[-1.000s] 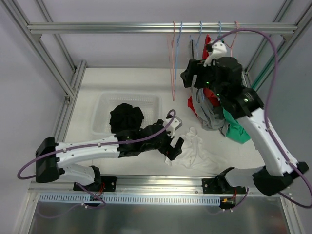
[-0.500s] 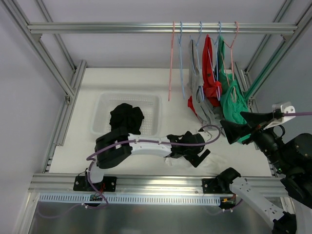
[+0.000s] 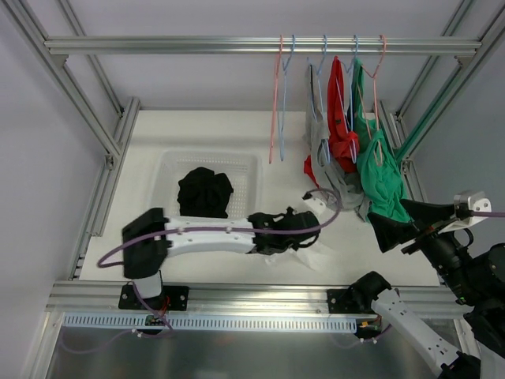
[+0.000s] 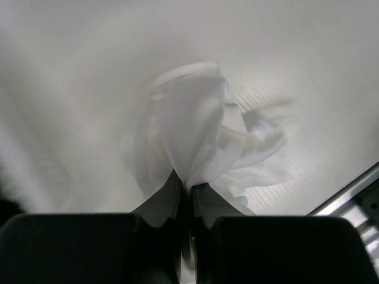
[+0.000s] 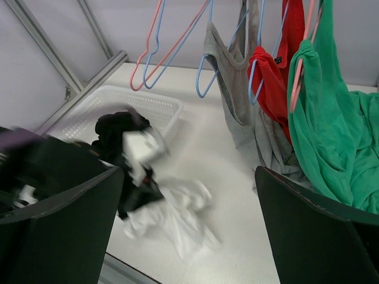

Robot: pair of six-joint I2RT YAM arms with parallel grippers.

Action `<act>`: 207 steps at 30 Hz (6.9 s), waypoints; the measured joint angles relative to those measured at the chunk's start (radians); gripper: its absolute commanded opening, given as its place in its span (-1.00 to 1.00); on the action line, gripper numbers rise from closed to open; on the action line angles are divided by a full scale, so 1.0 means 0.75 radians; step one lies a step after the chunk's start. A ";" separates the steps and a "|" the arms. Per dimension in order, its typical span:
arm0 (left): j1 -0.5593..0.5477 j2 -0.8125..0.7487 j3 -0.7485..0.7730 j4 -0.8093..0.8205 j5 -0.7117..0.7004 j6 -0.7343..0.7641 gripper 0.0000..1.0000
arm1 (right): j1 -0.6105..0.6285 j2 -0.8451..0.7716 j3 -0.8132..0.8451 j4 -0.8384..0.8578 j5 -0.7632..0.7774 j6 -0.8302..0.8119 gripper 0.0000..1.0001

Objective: Remove the tank top from the hanger

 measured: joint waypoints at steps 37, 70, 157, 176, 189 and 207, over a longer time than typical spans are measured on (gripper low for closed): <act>0.857 -0.753 -0.378 -0.115 0.116 -0.045 0.95 | -0.018 0.827 0.364 0.025 0.053 -0.002 0.99; 0.857 -1.492 -0.539 -0.288 0.359 -0.066 0.97 | -0.200 1.725 1.001 0.143 0.165 -0.014 -0.99; 0.139 -0.603 -0.278 0.359 1.033 0.183 -1.00 | -0.165 -0.089 -0.754 1.441 -0.266 0.036 -1.00; 0.143 -0.949 -0.533 0.213 0.481 0.054 0.97 | -0.165 0.542 0.148 0.279 -0.087 -0.024 -1.00; 0.143 -1.157 -0.628 0.093 0.405 0.035 0.97 | -0.164 1.525 0.932 0.162 0.072 -0.114 -0.99; 0.143 -1.113 -0.688 0.070 0.409 -0.028 0.97 | -0.063 1.828 1.088 0.132 0.155 -0.166 -0.78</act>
